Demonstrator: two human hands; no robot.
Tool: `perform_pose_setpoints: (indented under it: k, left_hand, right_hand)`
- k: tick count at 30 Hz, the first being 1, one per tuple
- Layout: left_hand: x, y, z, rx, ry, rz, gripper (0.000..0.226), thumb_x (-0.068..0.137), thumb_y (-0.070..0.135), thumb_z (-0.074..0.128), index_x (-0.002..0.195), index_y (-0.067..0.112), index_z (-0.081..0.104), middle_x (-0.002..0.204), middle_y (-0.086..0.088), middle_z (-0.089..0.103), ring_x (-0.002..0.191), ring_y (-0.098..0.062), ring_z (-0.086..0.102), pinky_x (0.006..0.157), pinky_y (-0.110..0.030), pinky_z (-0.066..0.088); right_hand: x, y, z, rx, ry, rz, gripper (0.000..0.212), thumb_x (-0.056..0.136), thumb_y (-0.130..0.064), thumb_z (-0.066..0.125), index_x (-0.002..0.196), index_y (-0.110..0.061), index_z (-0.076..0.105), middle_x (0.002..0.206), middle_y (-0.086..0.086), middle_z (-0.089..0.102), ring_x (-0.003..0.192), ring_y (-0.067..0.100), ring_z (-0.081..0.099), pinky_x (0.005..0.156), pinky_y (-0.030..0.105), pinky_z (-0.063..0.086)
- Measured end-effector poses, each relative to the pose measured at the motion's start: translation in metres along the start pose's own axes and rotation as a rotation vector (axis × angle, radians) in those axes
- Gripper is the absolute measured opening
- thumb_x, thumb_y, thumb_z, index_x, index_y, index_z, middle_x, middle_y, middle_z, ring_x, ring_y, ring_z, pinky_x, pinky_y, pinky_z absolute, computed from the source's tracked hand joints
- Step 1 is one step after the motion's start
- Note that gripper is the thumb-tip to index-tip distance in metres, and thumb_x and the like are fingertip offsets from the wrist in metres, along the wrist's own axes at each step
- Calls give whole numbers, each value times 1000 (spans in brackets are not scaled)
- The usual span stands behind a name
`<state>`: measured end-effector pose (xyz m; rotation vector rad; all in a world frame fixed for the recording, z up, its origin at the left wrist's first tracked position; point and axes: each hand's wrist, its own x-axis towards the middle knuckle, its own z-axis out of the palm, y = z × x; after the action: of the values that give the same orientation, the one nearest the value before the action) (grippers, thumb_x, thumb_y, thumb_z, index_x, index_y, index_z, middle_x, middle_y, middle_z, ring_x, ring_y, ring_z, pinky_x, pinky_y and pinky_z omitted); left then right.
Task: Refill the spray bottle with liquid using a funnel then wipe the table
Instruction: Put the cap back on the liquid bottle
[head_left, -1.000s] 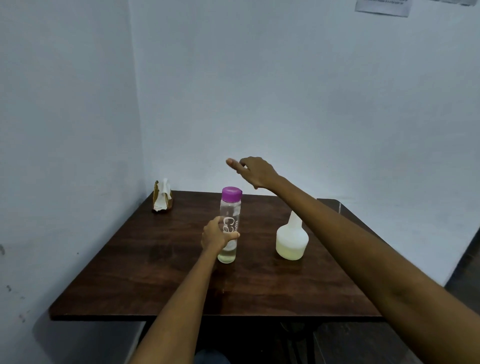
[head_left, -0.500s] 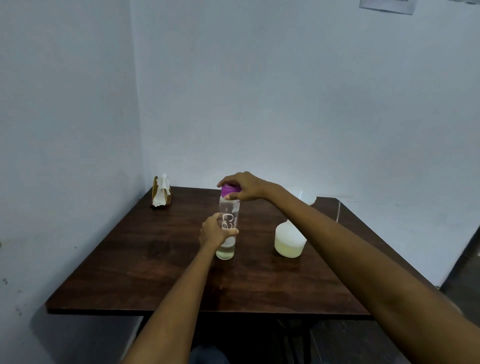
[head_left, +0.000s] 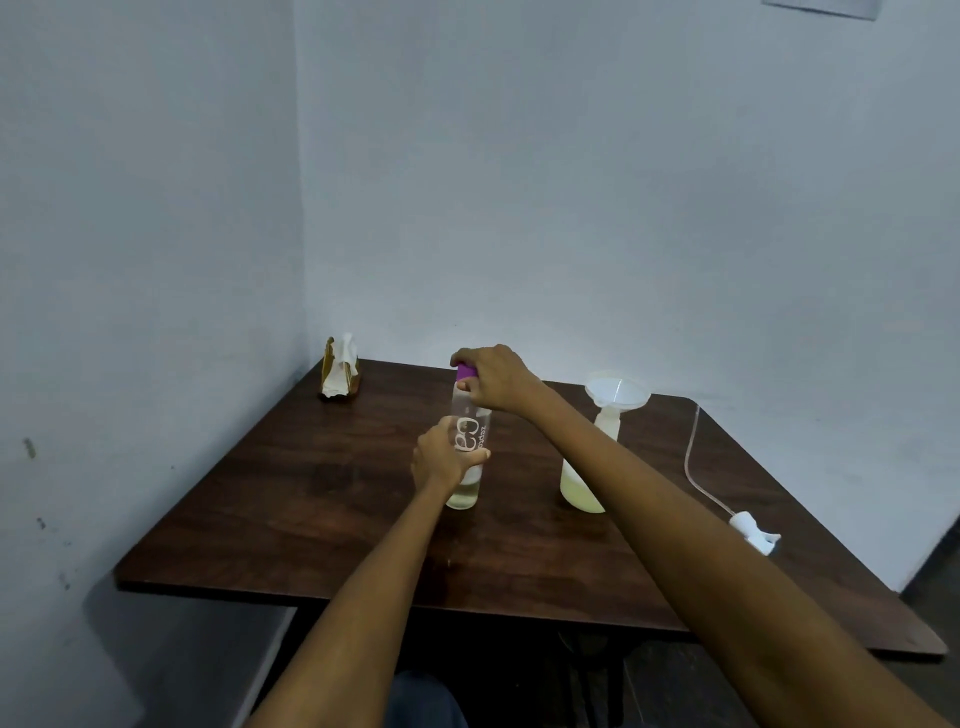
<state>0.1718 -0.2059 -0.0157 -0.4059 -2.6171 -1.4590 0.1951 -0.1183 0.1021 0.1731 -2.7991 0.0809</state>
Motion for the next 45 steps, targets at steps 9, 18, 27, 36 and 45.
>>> perform_pose_setpoints:
  k: [9, 18, 27, 36, 45]
  left_hand:
    - [-15, -38, -3, -23, -186, -28, 55, 62, 17, 83, 112, 13, 61, 110, -6, 69, 103, -26, 65, 86, -33, 51]
    - [0, -57, -13, -68, -190, 59, 52, 59, 7, 87, 106, 4, 65, 103, -11, 69, 89, -17, 62, 80, -24, 50]
    - [55, -76, -41, 284, -283, -63, 53, 83, 20, 70, 132, 12, 51, 126, -9, 60, 115, -21, 58, 97, -32, 48]
    - [162, -103, -54, 792, -345, -256, 45, 95, 26, 54, 136, 11, 45, 140, -11, 42, 128, -27, 45, 100, -35, 45]
    - [229, -115, -40, 915, -469, -139, 49, 97, 27, 47, 137, 0, 42, 140, -18, 47, 127, -31, 50, 79, -28, 51]
  right_hand:
    - [-4, 9, 9, 331, 43, 65, 53, 81, -16, 70, 130, -8, 51, 121, 19, 56, 109, 31, 55, 85, 27, 40]
    - [-49, 10, 91, 690, 93, 381, 72, 62, -32, 87, 118, -8, 49, 113, 7, 67, 99, 20, 66, 84, 28, 54]
    - [-3, 9, 125, 684, 306, 505, 54, 71, -26, 80, 111, -7, 50, 107, 8, 67, 95, 23, 67, 77, 28, 53]
    - [112, 43, 159, 539, 231, 548, 59, 75, -31, 75, 119, -3, 46, 116, 14, 63, 105, 31, 63, 83, 31, 49]
    - [217, 68, 191, 529, 229, 625, 60, 82, -25, 71, 126, -2, 38, 125, 18, 55, 114, 33, 56, 92, 37, 48]
